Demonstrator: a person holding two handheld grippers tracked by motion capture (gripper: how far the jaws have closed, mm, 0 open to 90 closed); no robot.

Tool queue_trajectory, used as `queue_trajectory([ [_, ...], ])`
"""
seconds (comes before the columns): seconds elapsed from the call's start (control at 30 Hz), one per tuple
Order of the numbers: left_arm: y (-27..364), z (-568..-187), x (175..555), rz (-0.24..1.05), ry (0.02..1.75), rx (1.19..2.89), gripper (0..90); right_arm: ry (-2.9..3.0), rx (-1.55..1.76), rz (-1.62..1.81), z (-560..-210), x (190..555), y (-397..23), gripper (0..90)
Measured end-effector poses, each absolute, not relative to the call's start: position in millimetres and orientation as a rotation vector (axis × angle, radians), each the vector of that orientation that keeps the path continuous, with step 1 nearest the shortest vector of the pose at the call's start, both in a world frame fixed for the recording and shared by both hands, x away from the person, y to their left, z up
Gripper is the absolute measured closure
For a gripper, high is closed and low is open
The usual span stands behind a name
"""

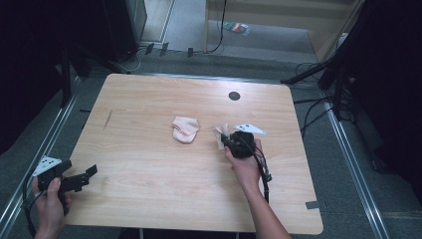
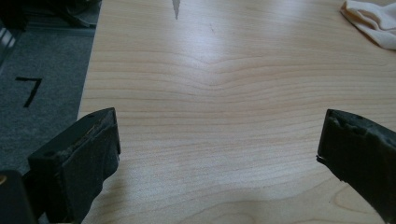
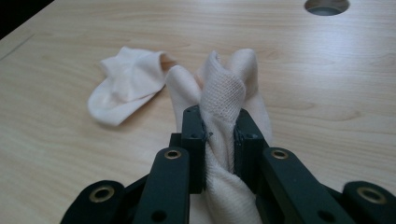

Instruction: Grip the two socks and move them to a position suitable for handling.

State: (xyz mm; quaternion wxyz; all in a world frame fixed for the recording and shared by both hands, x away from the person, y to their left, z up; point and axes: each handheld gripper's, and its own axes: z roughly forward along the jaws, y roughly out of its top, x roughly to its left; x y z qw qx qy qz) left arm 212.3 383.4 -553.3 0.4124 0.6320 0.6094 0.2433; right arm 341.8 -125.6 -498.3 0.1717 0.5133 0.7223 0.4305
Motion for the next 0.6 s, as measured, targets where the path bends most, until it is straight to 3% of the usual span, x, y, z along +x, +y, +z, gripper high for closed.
queue_trajectory([
  [0.27, 381.1, -550.9, 210.2, 0.678, 1.561, 1.572, 0.0, 2.07, 1.409, 1.197, -510.5, 308.8, -110.4, 78.8],
  [0.6, 360.0, -542.3, 212.8, 0.663, 1.517, 1.579, 0.0, 2.116, 1.433, 1.283, -517.2, 276.9, -87.1, 78.7],
])
